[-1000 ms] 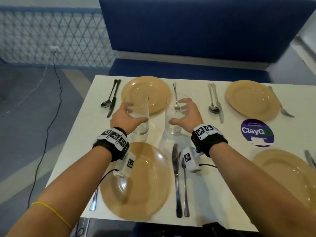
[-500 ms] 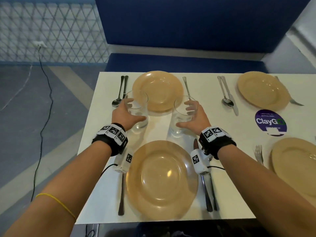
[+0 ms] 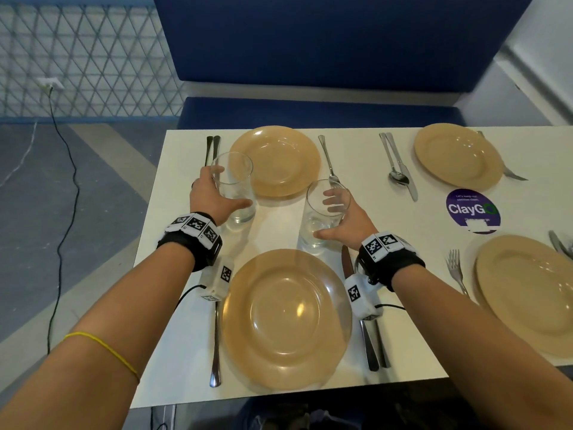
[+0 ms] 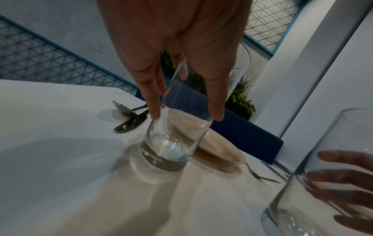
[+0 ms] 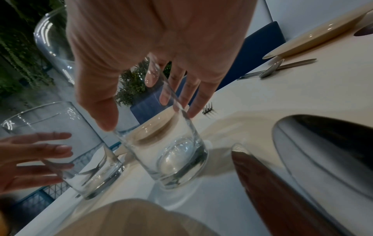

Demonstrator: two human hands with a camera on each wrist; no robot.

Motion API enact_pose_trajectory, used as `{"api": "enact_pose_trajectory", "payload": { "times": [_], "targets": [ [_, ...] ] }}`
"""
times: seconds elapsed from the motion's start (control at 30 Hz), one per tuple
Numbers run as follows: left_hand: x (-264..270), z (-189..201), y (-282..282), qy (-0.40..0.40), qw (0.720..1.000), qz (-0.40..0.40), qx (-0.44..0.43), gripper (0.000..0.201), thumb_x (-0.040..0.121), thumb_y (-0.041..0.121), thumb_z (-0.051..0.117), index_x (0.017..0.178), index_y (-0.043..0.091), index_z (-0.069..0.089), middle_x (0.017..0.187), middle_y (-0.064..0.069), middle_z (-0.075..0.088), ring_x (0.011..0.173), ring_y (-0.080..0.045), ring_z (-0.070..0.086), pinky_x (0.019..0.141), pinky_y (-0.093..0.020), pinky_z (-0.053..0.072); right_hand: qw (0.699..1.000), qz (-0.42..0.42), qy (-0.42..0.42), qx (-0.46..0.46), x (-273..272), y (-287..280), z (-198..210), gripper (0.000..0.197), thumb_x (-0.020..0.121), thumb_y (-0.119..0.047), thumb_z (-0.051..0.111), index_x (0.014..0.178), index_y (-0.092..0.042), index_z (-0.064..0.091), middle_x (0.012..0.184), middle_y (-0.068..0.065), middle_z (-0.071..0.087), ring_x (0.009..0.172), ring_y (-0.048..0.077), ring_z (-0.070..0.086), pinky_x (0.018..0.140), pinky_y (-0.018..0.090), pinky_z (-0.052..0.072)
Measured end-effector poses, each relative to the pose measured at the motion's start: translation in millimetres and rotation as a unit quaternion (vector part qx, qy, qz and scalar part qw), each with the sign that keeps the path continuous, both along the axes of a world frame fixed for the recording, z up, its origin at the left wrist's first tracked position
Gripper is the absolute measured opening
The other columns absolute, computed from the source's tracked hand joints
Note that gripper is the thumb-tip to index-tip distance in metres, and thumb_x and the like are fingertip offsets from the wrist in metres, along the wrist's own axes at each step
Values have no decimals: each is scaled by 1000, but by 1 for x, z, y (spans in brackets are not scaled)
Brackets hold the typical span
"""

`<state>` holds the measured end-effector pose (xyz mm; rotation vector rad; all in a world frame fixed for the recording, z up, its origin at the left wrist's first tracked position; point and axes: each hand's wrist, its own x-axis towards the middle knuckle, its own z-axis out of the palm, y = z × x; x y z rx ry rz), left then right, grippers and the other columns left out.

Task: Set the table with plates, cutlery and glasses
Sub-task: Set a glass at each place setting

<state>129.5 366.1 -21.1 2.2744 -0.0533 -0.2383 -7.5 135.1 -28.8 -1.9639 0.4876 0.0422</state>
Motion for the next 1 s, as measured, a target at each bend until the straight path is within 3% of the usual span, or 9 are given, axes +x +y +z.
{"api": "enact_pose_trajectory", "payload": {
  "times": [0.27,0.43,1.0],
  "targets": [
    [-6,1,2,-9,1000,13,1,82,63,32,85,133,20,44,128,-6,56,115,-23,55,97,-31,43,1000,19,2,-5,-14,-2,-1,74,61,-7,84,117,-32,42,117,-6,50,106,12,51,77,17,41],
    [-7,2,2,-7,1000,17,-1,82,63,32,85,133,21,45,127,-5,57,115,-23,56,97,-31,44,1000,14,2,-13,-15,-1,-2,78,61,-8,85,125,-25,44,118,-5,50,105,12,50,85,25,41],
    [-9,5,3,-17,999,31,5,78,65,30,84,131,19,45,127,-4,58,114,-23,56,93,-29,42,1000,12,-5,-15,-8,0,-8,76,61,-9,84,124,-24,44,119,-2,51,108,14,51,91,30,46]
  ]
}}
